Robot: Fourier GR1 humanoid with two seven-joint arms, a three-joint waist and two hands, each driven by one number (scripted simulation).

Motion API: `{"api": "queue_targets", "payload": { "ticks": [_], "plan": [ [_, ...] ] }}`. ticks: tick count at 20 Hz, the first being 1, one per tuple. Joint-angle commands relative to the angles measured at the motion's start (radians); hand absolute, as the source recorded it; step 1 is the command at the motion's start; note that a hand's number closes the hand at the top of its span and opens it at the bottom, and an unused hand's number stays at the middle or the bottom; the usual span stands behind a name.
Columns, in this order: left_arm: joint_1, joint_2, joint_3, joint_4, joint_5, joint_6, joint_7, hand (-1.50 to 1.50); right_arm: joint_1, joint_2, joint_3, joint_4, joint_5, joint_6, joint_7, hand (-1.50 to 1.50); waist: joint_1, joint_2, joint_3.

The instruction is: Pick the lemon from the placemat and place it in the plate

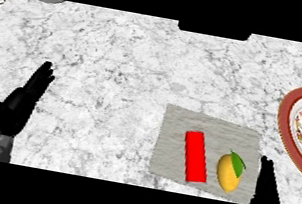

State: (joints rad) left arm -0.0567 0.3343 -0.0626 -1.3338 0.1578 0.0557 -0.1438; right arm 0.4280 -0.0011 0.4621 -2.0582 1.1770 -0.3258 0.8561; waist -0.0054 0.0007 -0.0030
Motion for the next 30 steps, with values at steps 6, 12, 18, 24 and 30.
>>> {"api": "queue_targets", "payload": {
  "ticks": [6,12,18,24,30],
  "plan": [
    [-0.051,-0.03,0.018,0.051,-0.022,-0.018,0.014,0.0,-0.159,0.001,0.013,-0.047,0.019,0.276,0.318,-1.5,0.004,0.0,0.002],
    [-0.044,-0.006,0.051,0.041,-0.01,-0.061,0.021,0.0,-0.175,-0.017,-0.161,0.04,-0.119,0.355,0.214,-1.5,0.004,0.001,0.003],
    [0.026,-0.049,0.043,0.056,-0.067,-0.051,-0.068,0.0,-0.181,-0.022,-0.177,0.194,-0.134,0.243,0.147,-1.5,0.004,0.0,0.003],
    [0.034,-0.065,0.059,0.015,-0.076,-0.071,-0.045,0.0,-0.305,-0.026,-0.258,0.27,-0.127,0.305,0.184,-1.5,0.007,-0.001,0.003],
    [-0.01,-0.099,0.074,0.045,-0.099,-0.076,-0.018,0.0,-0.264,-0.002,-0.221,0.364,-0.142,0.223,0.11,-1.5,0.004,-0.001,0.003]
  ]
}}
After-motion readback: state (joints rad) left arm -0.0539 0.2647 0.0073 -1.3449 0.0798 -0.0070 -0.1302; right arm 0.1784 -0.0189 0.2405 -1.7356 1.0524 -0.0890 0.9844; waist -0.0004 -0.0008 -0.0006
